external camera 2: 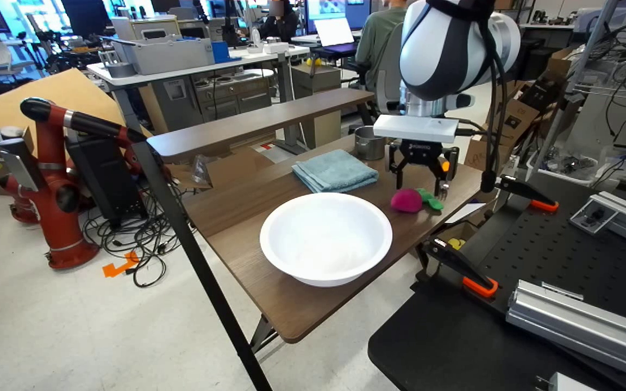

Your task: Move the tulip plush toy to the right side of the table

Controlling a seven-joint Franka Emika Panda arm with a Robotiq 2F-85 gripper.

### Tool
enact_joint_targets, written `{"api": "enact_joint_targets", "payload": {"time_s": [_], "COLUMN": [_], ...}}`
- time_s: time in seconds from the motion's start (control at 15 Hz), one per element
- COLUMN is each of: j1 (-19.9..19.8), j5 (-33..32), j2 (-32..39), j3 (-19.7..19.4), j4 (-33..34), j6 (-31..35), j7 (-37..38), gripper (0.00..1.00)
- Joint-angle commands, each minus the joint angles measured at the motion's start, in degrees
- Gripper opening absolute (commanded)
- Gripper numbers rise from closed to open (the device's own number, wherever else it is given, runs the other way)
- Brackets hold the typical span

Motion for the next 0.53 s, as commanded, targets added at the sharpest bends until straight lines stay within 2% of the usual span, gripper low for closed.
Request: {"api": "enact_joint_targets", "payload": {"time_s": [0.0,0.4,0.47], "j1": [-1.8,-2.5,-0.6], "j5": [4.4,15.0,11.3], "j2": [-4.9,-21.4,-16.5], "j3": [2.8,7.6,5.0], "j4": [-1.9,-6.5,-3.2], "j6": [-0.6,-0.6,-0.3], "j7": [-5.0,-12.5,-8.6], "gripper": [1.00,1.00,1.00]}}
